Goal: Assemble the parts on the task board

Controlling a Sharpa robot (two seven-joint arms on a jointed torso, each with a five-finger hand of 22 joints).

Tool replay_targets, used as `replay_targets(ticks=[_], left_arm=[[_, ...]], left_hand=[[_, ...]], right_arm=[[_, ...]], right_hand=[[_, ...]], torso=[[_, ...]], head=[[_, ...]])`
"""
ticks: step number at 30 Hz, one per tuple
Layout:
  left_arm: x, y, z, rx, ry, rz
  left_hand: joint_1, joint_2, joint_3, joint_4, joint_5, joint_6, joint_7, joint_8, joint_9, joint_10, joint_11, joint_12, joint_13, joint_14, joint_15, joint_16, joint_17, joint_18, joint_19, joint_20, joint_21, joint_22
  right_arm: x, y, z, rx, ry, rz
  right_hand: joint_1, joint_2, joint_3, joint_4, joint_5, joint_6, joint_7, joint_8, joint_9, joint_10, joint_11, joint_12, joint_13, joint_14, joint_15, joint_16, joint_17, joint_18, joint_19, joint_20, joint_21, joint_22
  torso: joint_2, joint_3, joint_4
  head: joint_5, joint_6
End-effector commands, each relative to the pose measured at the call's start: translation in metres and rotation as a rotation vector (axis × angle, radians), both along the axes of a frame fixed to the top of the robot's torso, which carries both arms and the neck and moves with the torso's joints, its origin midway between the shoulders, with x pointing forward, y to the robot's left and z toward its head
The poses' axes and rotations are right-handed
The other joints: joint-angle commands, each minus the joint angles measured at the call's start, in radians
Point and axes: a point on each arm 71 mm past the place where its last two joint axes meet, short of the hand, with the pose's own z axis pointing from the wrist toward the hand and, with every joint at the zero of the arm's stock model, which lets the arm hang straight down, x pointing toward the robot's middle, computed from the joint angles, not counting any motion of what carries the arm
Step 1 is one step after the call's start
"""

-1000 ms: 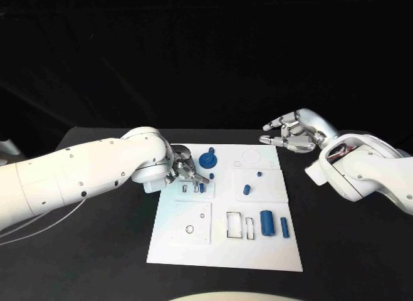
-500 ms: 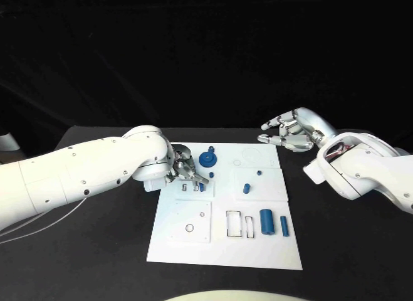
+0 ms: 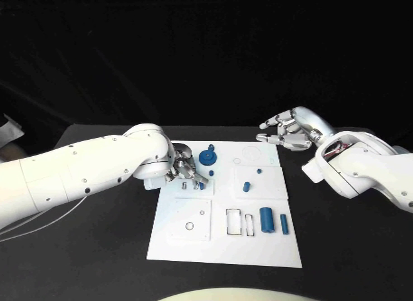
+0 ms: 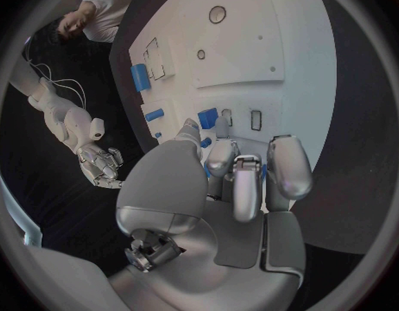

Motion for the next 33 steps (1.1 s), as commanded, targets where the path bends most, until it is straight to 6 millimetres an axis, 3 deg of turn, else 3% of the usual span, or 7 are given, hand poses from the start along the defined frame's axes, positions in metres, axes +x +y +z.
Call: replay_targets(ticks=[1,33], left_arm=[[-0.0004,-0.0019,0.0001,0.016,0.006,-0.018],[0.0007,-0.0067,-0.0007,0.015,0.014,-0.025]], left_hand=[[0.01,-0.001,0.007,-0.001,-0.002,-0.005,-0.001,0.005,0.002,0.002,-0.003,0.007,0.002,0.092,-0.004,-0.005,0.217,-0.016,0.009,-0.001,0.004,0.002],[0.022,0.007,0.02,-0.001,-0.002,-0.006,-0.002,0.009,0.009,0.005,-0.004,0.011,0.007,0.092,-0.005,-0.005,0.217,-0.017,0.011,-0.002,0.006,0.006]], right_arm=[[-0.001,0.0023,-0.0006,-0.012,0.0,0.017],[-0.0021,0.0054,-0.001,-0.014,0.004,0.027]], right_hand=[[-0.001,0.008,-0.007,0.001,0.007,-0.001,-0.005,0.006,-0.001,-0.004,0.001,-0.004,0.0,0.03,-0.009,-0.005,-0.001,0.008,-0.007,-0.002,-0.003,-0.002],[-0.001,0.013,-0.007,0.002,0.01,-0.001,-0.005,0.008,-0.001,-0.003,0.0,-0.003,0.0,0.03,-0.009,-0.006,-0.002,0.008,-0.007,-0.002,-0.004,-0.002]], torso=[[0.0,0.0002,0.0],[-0.001,0.0,0.0039]], head=[[-0.001,-0.001],[-0.008,-0.014]])
